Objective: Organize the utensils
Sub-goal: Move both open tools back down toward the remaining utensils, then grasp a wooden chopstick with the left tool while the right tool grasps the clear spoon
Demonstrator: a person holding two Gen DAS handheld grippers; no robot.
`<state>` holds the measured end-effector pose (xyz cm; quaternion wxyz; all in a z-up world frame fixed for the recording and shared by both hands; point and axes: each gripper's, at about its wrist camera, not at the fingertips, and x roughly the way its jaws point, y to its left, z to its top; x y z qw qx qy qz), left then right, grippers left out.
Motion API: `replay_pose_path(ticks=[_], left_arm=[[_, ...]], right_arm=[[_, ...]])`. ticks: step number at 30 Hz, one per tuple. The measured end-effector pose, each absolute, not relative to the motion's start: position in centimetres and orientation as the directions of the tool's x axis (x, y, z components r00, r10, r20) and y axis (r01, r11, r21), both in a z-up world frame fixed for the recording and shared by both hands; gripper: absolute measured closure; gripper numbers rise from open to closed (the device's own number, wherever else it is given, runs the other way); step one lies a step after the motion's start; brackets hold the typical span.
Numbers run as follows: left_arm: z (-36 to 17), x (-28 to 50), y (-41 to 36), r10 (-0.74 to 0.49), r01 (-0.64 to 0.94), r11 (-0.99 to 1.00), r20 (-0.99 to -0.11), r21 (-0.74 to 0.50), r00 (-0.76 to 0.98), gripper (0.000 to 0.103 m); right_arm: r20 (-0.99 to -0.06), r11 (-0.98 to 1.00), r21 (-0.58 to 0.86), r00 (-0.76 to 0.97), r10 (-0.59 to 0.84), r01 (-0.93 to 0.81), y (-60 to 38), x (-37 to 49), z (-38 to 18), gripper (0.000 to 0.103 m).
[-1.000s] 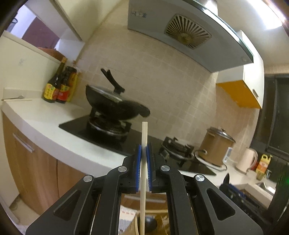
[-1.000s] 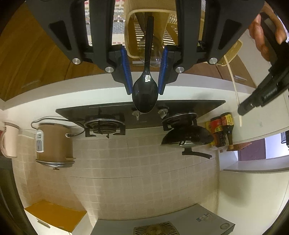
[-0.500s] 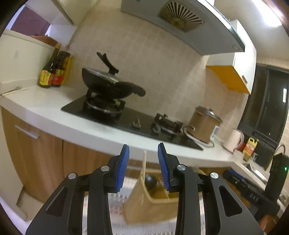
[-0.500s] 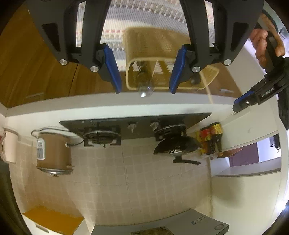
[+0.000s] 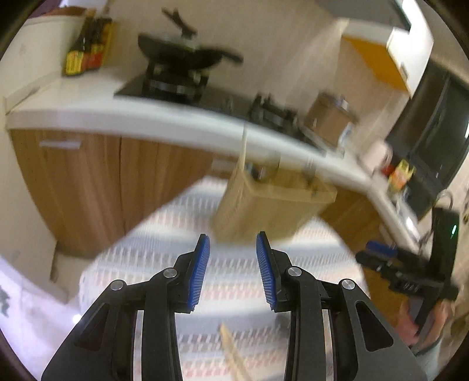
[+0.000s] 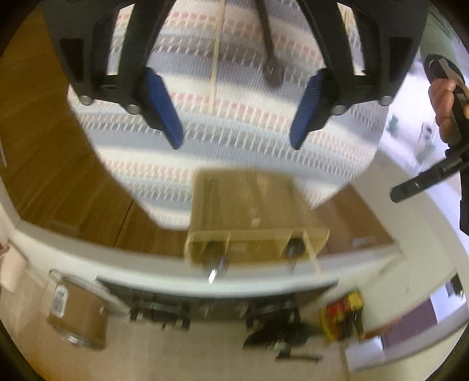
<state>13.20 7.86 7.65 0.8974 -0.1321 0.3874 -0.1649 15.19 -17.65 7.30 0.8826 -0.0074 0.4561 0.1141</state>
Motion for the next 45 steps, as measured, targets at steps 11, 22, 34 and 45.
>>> replay_pose_path(ticks=[11,22,34,45], left_arm=[[-1.8,9.3,6.6,-0.375,0.215,0.926,-0.829,-0.311,0.414,0.072],[-5.4,8.1,2.6,-0.272,0.296,0.940,-0.893,-0.167,0.359,0.075],[-5.8,8.6,-0.7,-0.119,0.321,0.947,-0.903,0.022,0.413,0.090],[-5.2,9.5,3.9,-0.259,0.196,0.962,-0.872,-0.192,0.416,0.099]], right_arm=[[-0.915,0.973,0.162,0.344,0.211,-0.166,-17.2,14.1,0.6,0.016],[-0.975,0.958,0.032,0.203,0.093,-0.286,-12.4,11.8,-5.5,0.059],[-0.968,0.931,-0.119,0.251,-0.031,-0.344,-7.9,11.3,-6.0,0.069],[-0.967,0.958,-0.051,0.255,0.024,-0.283,-8.2,10.5,-5.2,0.095]])
